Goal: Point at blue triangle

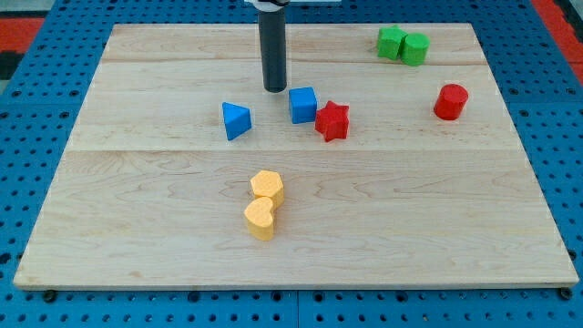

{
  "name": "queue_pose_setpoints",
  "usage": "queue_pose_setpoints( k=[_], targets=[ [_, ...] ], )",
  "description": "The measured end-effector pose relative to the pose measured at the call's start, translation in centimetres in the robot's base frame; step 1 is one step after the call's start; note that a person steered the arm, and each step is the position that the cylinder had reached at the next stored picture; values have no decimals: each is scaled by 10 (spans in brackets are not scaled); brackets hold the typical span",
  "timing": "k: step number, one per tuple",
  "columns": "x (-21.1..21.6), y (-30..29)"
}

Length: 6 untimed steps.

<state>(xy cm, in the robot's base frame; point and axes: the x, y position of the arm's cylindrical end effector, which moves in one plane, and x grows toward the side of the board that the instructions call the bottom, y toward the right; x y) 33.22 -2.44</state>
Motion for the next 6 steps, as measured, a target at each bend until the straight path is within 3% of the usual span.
queue_pose_setpoints(
  k=[3,6],
  targets=[
    [29,20],
    [22,-92]
  ],
)
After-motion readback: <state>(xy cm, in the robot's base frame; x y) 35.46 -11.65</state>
